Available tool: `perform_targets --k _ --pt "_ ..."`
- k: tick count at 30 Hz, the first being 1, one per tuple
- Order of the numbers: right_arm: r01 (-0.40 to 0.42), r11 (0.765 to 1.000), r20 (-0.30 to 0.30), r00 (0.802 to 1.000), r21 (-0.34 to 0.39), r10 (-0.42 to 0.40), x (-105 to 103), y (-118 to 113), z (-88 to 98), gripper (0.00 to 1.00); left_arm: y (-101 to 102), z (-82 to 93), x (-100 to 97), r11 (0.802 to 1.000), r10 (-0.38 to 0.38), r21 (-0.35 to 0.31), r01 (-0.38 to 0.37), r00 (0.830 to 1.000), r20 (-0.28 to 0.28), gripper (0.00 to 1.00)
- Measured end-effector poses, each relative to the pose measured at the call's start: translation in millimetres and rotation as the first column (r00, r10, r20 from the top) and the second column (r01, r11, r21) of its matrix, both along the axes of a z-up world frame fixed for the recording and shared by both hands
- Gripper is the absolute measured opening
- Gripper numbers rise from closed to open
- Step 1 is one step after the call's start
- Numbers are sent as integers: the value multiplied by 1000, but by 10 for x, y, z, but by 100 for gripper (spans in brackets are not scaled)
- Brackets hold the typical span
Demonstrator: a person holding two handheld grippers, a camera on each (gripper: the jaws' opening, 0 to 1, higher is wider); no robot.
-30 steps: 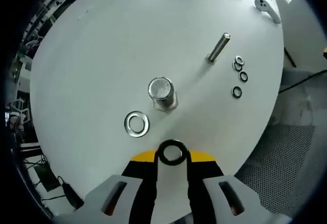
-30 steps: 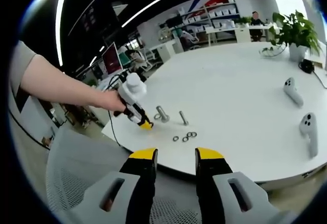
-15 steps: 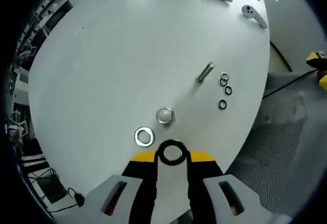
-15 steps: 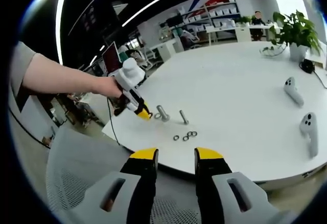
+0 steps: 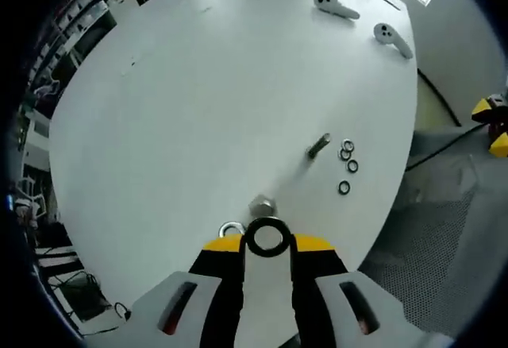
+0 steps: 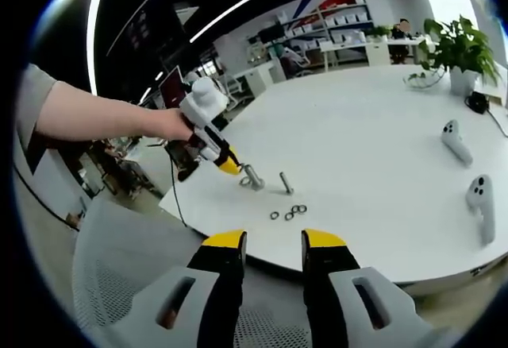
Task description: Place the washer onto the threaded stud by aligning its center hole with the stud, sliding it down to the base, and recovering from edge contact or off-axis alignment until the washer reaches the visible bottom stop.
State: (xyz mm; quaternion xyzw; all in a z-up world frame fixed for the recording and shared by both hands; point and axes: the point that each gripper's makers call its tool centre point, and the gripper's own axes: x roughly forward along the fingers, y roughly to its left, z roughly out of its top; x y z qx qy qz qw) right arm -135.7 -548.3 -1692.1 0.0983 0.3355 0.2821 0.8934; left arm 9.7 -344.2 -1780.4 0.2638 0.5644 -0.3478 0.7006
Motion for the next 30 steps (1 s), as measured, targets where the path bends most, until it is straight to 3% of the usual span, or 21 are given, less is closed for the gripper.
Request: perform_targets --k 7,17,30 --pt "11 1000 3 1000 5 -11 9 -14 7 30 -54 -7 84 1000 -18 2 18 1000 23 19" --pt "20 1000 3 1000 7 -20 17 -24 11 30 -123 -80 129 1000 -26 17 26 1000 5 20" --pt "24 1000 1 1000 6 -25 16 -30 10 30 -143 -231 134 994 -89 61 90 996 -9 20"
